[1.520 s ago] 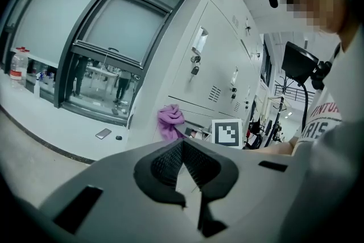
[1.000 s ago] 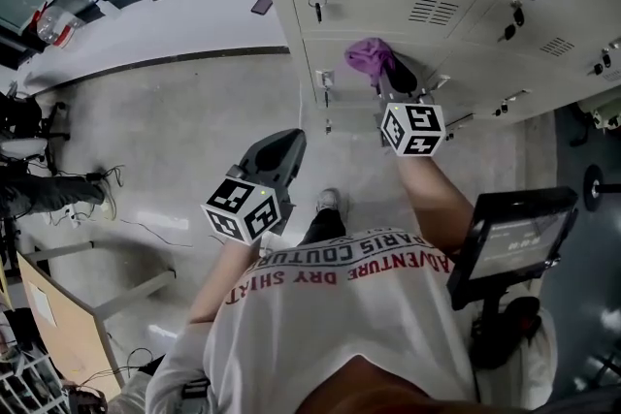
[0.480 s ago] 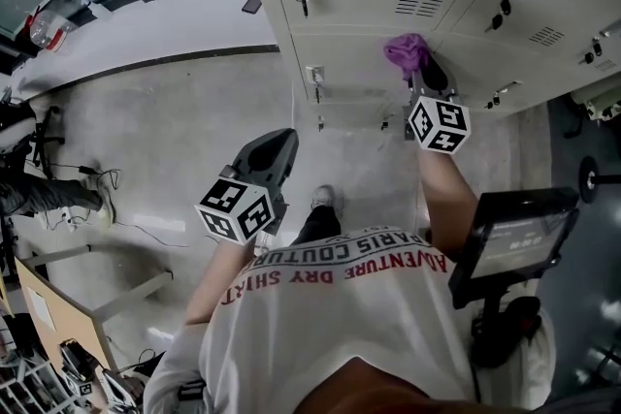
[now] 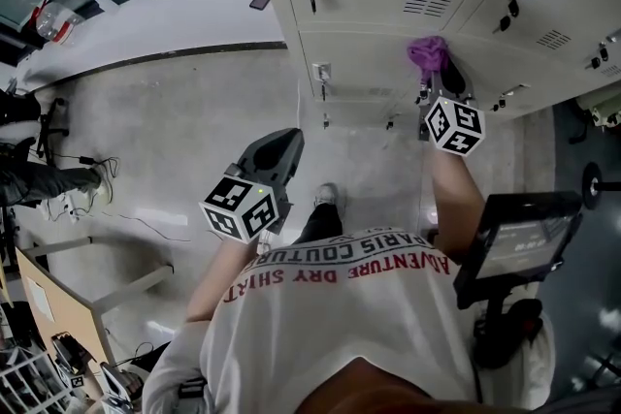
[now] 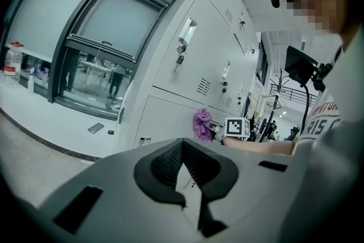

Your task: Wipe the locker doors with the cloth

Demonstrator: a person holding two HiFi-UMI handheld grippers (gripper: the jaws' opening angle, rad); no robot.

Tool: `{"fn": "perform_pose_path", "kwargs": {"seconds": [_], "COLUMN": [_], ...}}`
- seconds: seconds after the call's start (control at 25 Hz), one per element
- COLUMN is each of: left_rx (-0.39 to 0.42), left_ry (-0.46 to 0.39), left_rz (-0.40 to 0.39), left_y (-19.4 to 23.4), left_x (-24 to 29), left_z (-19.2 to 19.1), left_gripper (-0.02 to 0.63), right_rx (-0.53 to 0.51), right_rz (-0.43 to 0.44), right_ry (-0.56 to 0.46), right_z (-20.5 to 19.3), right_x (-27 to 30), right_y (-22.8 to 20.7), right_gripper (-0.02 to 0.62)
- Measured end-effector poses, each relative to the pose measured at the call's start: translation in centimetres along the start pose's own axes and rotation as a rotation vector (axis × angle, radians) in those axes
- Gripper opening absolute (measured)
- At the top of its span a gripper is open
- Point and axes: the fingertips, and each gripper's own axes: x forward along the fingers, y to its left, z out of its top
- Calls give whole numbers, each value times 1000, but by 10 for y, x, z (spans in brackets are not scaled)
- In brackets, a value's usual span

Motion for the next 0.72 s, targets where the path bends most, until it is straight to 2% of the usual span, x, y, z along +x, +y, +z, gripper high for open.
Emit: {"fn": "perform_pose_path", "kwargs": {"seconds": [0.12,0.24,0.52,0.72], "left_rx": [1,-7,-27,-56], "left_ry": [-7,-10,-19,-20], "left_rz": [4,14,56,99], "left_y": [1,4,21,40], "left_x": [-1,-3,-18,-29], "left_z": [0,-2,-2,-10], "left_gripper": [2,2,2,2], "right_rx": [64,103,51,5], "right_rz": [4,68,293,399], "right_ry": [6,-6,32,86], "right_z": [-3,-6,-26,-55], "right_x": [-7,-16,-6,14], "right_y": [9,40,145,205], "right_gripper": [71,71,71,72]}}
